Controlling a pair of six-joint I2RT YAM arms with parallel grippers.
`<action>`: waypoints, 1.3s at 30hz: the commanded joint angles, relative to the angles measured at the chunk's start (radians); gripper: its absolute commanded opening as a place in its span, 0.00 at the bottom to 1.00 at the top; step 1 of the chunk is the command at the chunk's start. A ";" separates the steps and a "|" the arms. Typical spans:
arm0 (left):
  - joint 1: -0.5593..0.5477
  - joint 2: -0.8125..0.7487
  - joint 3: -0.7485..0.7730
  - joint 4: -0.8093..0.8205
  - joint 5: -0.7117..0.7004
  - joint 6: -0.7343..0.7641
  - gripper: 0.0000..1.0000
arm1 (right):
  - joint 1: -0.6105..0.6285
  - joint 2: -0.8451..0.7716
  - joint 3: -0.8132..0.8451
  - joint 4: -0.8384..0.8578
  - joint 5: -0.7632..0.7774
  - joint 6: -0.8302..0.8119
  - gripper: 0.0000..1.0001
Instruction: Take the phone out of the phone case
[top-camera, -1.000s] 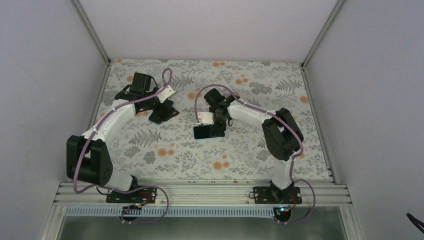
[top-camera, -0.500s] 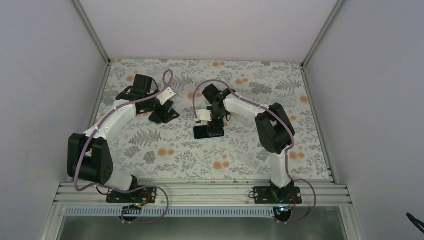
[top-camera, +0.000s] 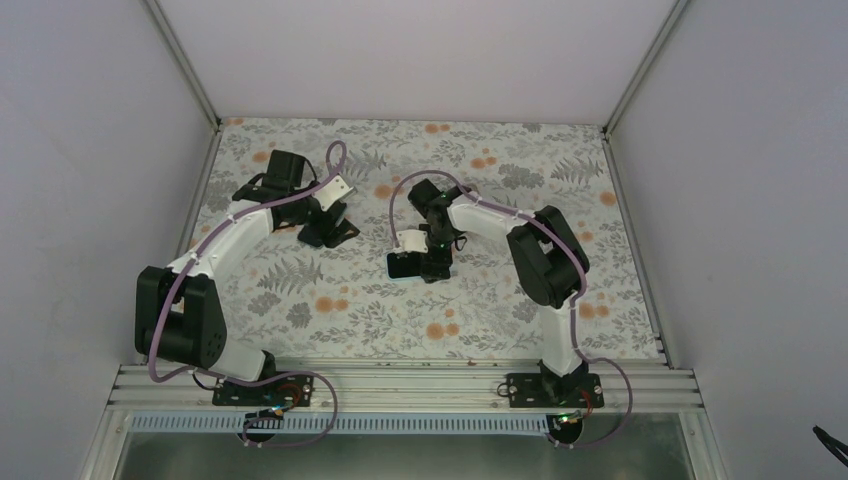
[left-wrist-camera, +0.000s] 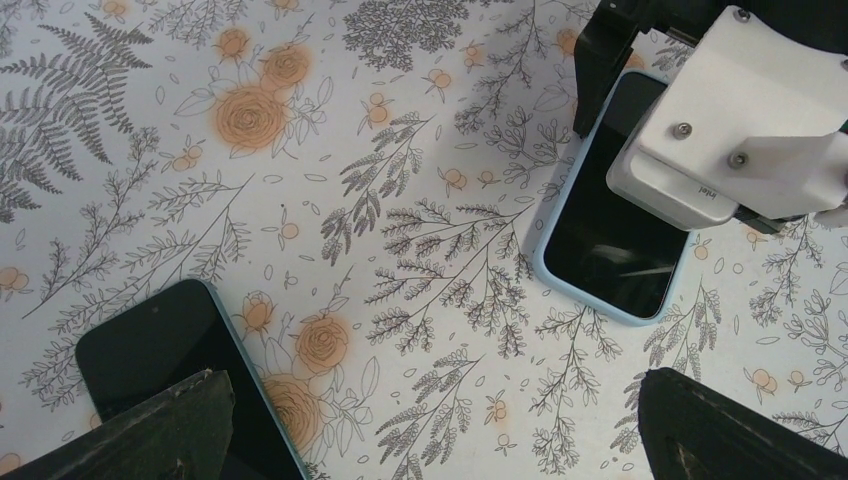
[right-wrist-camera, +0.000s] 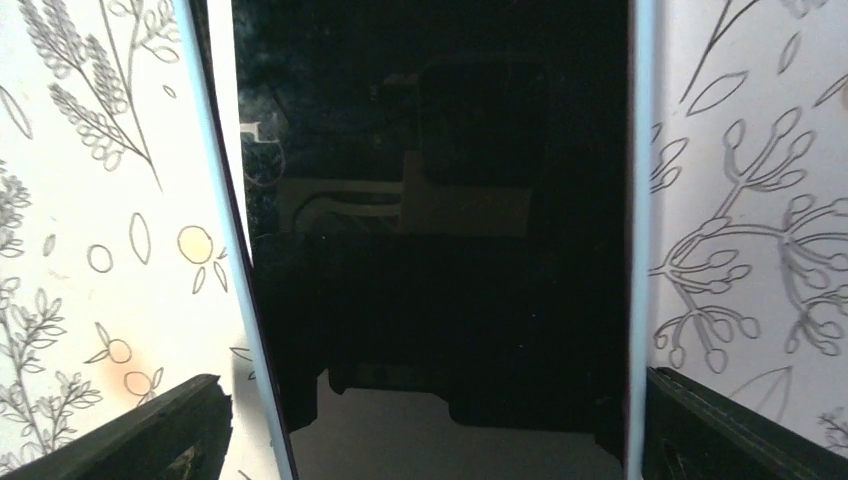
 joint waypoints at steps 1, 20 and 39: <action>0.006 0.010 -0.005 0.019 0.022 -0.009 1.00 | 0.002 -0.024 -0.042 0.051 0.018 0.008 1.00; 0.002 0.166 0.129 -0.102 0.156 -0.027 1.00 | 0.061 -0.131 -0.172 0.228 0.145 0.076 0.64; -0.039 0.456 0.363 -0.345 0.428 -0.024 0.98 | 0.060 -0.212 -0.045 0.260 0.089 0.219 0.70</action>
